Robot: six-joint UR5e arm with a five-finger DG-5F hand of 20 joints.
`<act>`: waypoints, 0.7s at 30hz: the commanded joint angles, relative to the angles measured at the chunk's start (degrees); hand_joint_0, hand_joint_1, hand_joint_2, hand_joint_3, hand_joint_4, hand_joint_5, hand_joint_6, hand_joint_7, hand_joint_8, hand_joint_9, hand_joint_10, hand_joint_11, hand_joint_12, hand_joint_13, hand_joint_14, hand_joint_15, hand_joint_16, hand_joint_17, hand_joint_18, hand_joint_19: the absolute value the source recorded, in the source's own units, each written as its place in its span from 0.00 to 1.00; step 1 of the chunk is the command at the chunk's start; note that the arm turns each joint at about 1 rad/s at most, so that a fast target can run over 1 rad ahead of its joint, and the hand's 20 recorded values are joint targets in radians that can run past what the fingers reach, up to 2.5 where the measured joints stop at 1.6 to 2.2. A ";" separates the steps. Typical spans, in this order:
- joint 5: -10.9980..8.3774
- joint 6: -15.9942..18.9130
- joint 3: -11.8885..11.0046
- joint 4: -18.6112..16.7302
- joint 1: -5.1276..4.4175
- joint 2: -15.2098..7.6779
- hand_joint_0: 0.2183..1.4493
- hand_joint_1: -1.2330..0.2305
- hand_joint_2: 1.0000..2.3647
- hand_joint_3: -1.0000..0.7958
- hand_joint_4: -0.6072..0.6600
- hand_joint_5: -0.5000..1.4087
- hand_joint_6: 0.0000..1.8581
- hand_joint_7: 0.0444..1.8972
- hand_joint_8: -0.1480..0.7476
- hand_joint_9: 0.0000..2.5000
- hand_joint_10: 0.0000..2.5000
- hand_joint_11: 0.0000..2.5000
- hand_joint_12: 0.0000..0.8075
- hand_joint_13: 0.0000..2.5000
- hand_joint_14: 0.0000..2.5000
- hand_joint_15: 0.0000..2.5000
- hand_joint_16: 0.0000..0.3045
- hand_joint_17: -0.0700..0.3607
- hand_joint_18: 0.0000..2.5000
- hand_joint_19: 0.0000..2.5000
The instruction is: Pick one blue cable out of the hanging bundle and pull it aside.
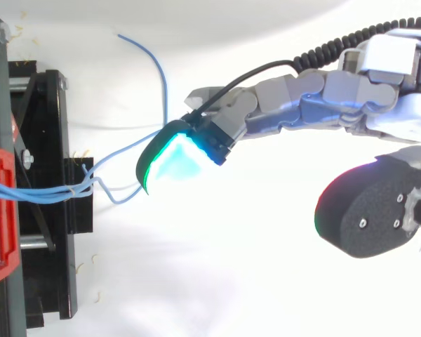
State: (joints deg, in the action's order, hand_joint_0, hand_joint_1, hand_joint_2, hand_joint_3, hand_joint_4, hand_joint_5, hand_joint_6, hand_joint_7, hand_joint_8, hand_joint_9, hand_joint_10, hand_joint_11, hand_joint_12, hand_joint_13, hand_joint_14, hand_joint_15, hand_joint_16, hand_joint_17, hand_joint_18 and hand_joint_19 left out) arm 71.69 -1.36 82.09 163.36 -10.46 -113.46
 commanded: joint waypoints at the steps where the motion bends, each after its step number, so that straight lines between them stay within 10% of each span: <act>1: 0.03 -0.05 0.00 -0.41 0.01 -0.27 0.19 0.56 0.00 0.28 0.66 0.14 0.27 0.28 0.44 0.14 0.00 0.00 0.48 0.01 0.00 0.04 0.20 0.48 0.00 0.10; 21: -2.25 0.57 0.00 -2.52 0.18 -4.67 0.20 0.56 0.00 0.28 0.66 0.14 0.27 0.28 0.44 0.15 0.00 0.00 0.49 0.02 0.00 0.05 0.20 0.48 0.00 0.11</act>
State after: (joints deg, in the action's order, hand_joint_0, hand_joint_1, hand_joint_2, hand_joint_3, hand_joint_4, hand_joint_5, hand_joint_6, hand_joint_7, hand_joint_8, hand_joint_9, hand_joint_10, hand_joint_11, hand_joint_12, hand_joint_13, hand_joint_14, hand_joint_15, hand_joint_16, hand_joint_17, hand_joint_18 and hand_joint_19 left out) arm 69.72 -1.03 82.09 161.52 -10.38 -117.29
